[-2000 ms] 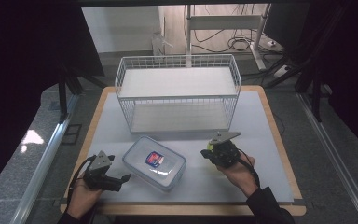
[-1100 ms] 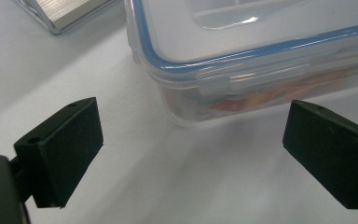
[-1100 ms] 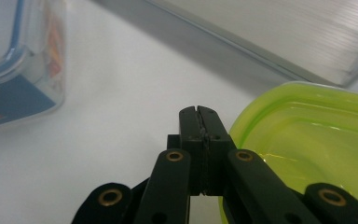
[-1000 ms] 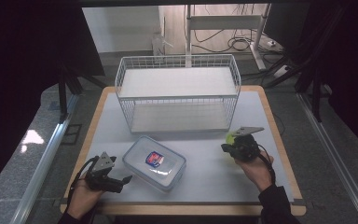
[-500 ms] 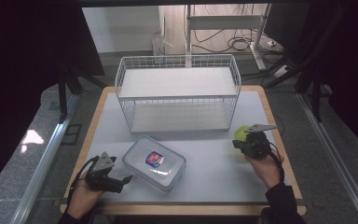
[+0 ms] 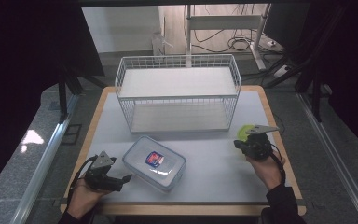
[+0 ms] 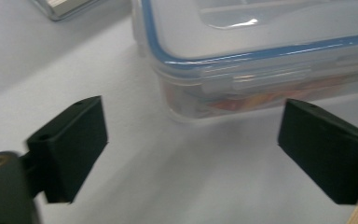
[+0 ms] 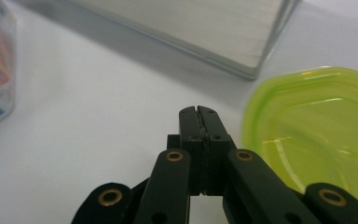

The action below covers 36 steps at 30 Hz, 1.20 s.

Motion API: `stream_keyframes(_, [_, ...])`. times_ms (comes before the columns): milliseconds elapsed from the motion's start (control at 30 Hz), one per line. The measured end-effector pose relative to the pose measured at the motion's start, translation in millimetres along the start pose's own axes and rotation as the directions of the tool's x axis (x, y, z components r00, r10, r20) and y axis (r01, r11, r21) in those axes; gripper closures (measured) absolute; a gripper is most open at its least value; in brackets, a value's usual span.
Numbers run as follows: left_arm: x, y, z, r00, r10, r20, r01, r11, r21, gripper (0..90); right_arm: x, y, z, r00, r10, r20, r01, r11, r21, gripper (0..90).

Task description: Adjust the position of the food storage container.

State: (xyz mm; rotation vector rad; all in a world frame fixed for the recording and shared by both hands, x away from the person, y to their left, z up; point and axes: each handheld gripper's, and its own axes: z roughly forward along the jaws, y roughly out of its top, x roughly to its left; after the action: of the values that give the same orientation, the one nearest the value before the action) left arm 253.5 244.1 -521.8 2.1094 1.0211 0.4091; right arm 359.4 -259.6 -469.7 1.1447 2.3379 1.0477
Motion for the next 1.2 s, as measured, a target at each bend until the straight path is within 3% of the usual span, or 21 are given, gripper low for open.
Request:
stream_keyframes(33, [0.7,-0.3,-0.4,1.0000,-0.005,-0.001,0.005,1.0000,0.003,11.7,2.0,-0.4,-0.1,1.0000,-0.008,-0.004,0.008,1.000,0.002,90.0])
stream_keyframes(67, [1.6,-0.3,-1.2,0.9998,-0.018,0.006,0.018,0.9998,-0.001,19.8,8.7,-1.8,-0.3,0.9996,-0.023,-0.015,0.023,1.000,0.003,90.0])
stream_keyframes(133, [3.0,-0.1,-3.0,0.9990,-0.034,0.031,0.034,0.9993,-0.014,23.2,11.1,-2.3,-0.3,0.9995,-0.024,-0.021,0.024,1.000,0.002,90.0])
stream_keyframes(267, [8.7,-0.8,-6.8,0.9975,-0.040,0.058,0.042,0.9989,-0.021,44.9,23.5,-4.7,-1.2,0.9976,-0.046,-0.052,0.046,0.999,-0.003,90.0])
stream_keyframes(300, [10.0,-1.4,-7.3,0.9977,-0.039,0.056,0.041,0.9989,-0.023,54.8,29.2,-5.2,-1.0,0.9962,-0.051,-0.071,0.050,0.999,-0.010,90.0])
stream_keyframes(333, [12.3,-2.2,-8.2,0.9974,-0.042,0.059,0.044,0.9987,-0.027,54.8,29.2,-5.2,-1.0,0.9962,-0.051,-0.071,0.050,0.999,-0.010,90.0])
stream_keyframes(400, [16.4,-3.3,-9.0,0.9976,-0.047,0.051,0.048,0.9986,-0.024,59.0,37.6,-5.6,0.1,0.9934,-0.057,-0.099,0.056,0.998,-0.012,90.0])
stream_keyframes(467, [19.6,-3.2,-9.8,0.9981,-0.054,0.030,0.055,0.9980,-0.031,70.4,48.9,-5.7,2.9,0.9884,-0.075,-0.132,0.075,0.997,-0.008,90.0])
stream_keyframes(633, [29.1,1.0,-8.5,0.9967,-0.081,0.003,0.081,0.9946,-0.064,83.0,66.7,-5.5,7.5,0.9780,-0.094,-0.186,0.094,0.996,-0.006,90.0])
stream_keyframes(667, [32.5,3.1,-5.8,0.9959,-0.090,0.007,0.090,0.9938,-0.065,85.4,76.2,-5.8,10.1,0.9707,-0.106,-0.216,0.107,0.994,-0.004,90.0])
stream_keyframes(767, [34.8,5.5,-2.5,0.9952,-0.096,0.014,0.097,0.9932,-0.065,86.4,86.8,-6.8,14.3,0.9611,-0.116,-0.251,0.120,0.993,0.001,90.0])
stream_keyframes(900, [35.9,9.7,2.7,0.9946,-0.101,0.025,0.102,0.9924,-0.068,86.2,117.3,-10.1,28.1,0.9287,-0.167,-0.331,0.188,0.981,0.034,90.0])
stream_keyframes(933, [36.0,10.6,4.0,0.9943,-0.102,0.030,0.104,0.9923,-0.067,86.2,117.3,-10.1,28.1,0.9287,-0.167,-0.331,0.188,0.981,0.034,90.0])
stream_keyframes(1033, [35.6,12.3,5.5,0.9935,-0.111,0.027,0.113,0.9911,-0.070,86.9,136.4,-11.0,38.0,0.9066,-0.188,-0.378,0.223,0.973,0.050,89.9])
stream_keyframes(1133, [35.4,12.4,5.3,0.9918,-0.122,0.036,0.125,0.9888,-0.082,88.5,149.5,-10.8,44.6,0.8946,-0.208,-0.395,0.249,0.967,0.055,89.8])
stream_keyframes(1200, [34.1,13.2,4.5,0.9912,-0.127,0.036,0.130,0.9872,-0.092,89.8,153.5,-10.5,47.1,0.8947,-0.207,-0.396,0.249,0.967,0.055,89.6])
